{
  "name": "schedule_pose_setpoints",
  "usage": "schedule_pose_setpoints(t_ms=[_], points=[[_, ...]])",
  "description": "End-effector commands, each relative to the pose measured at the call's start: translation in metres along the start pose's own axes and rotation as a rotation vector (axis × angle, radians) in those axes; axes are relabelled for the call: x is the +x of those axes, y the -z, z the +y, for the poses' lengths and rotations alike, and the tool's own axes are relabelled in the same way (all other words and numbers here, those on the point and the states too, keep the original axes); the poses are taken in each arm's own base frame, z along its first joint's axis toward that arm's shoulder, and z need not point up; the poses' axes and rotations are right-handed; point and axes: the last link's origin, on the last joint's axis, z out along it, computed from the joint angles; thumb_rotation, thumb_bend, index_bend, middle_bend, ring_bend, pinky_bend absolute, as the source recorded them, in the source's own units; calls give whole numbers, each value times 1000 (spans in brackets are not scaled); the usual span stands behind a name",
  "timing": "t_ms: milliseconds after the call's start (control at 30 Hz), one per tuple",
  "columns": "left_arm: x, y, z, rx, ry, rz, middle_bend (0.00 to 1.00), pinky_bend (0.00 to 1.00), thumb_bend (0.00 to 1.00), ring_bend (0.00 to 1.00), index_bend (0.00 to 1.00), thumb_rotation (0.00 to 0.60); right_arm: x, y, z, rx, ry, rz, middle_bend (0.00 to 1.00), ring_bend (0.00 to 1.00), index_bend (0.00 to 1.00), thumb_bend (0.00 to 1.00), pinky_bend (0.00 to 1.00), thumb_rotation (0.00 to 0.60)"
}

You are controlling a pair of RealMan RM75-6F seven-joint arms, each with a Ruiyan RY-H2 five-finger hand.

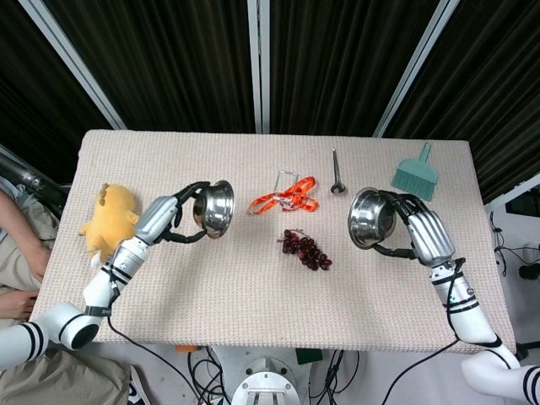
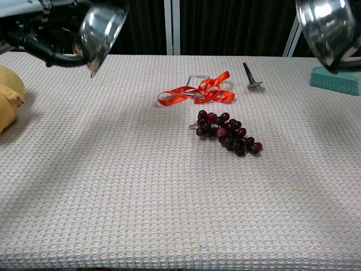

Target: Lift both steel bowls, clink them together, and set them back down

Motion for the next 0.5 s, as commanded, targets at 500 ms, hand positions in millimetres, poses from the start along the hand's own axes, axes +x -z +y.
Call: schedule_pose_setpoints(t_ms=[500], points=[[-27, -36, 43, -155, 417, 204, 588, 730, 349, 403, 700, 600, -53, -74, -59, 35, -1085, 10, 506, 355, 629, 390, 237, 600]])
